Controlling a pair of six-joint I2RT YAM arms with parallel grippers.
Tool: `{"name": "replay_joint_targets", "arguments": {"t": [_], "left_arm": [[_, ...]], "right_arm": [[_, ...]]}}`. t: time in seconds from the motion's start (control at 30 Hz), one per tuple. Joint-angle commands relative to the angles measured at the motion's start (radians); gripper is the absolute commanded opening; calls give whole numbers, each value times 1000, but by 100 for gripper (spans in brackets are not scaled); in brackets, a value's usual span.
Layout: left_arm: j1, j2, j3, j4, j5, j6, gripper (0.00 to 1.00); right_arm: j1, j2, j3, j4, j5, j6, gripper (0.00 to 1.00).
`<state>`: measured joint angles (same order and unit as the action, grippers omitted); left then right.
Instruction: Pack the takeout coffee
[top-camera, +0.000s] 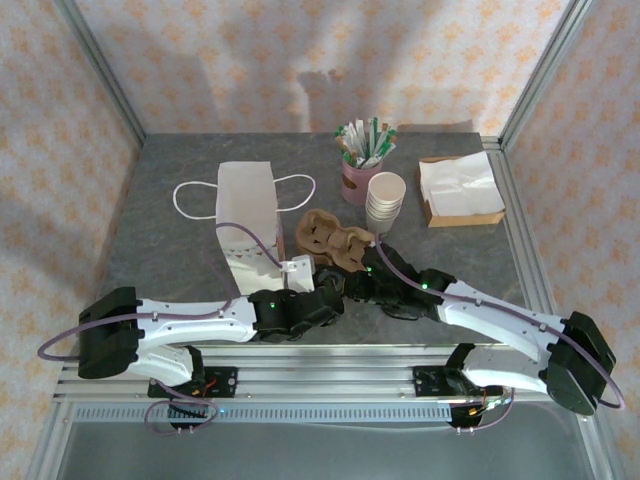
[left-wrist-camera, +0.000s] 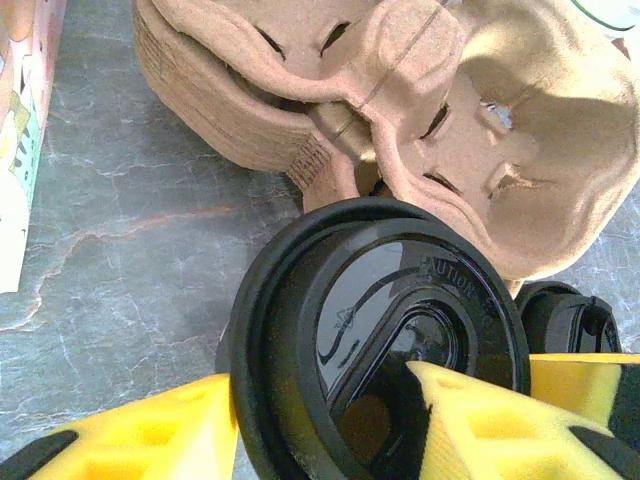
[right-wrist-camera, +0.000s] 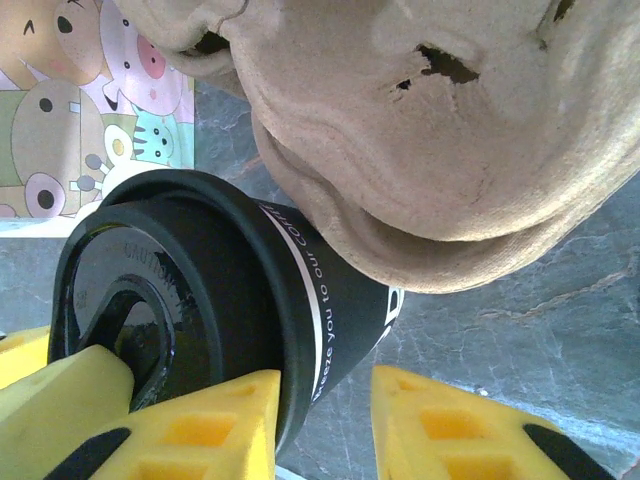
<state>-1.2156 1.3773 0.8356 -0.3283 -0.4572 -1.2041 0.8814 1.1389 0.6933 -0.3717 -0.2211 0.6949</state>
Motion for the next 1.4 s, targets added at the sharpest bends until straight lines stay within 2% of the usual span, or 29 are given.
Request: {"name": "replay_joint_targets", "arguments": {"t": [0.0, 0.33, 0.87, 1.2, 1.37], "left_arm": [[-8, 21, 6, 17, 74, 6, 45], [-1, 18, 128, -92, 1, 100, 48], [18, -48, 42, -31, 20, 47, 50], [18, -104, -1, -67, -4, 21, 52], [18, -121, 5, -88, -5, 30, 57]], "right_arm": [[22, 86, -37, -178, 53, -30, 30], [22, 51, 100, -182, 103, -51, 33], [22, 50, 114, -102, 27, -1, 36], [22, 31, 129, -84, -2, -1, 37], [23, 24, 131, -87, -5, -11, 40]]}}
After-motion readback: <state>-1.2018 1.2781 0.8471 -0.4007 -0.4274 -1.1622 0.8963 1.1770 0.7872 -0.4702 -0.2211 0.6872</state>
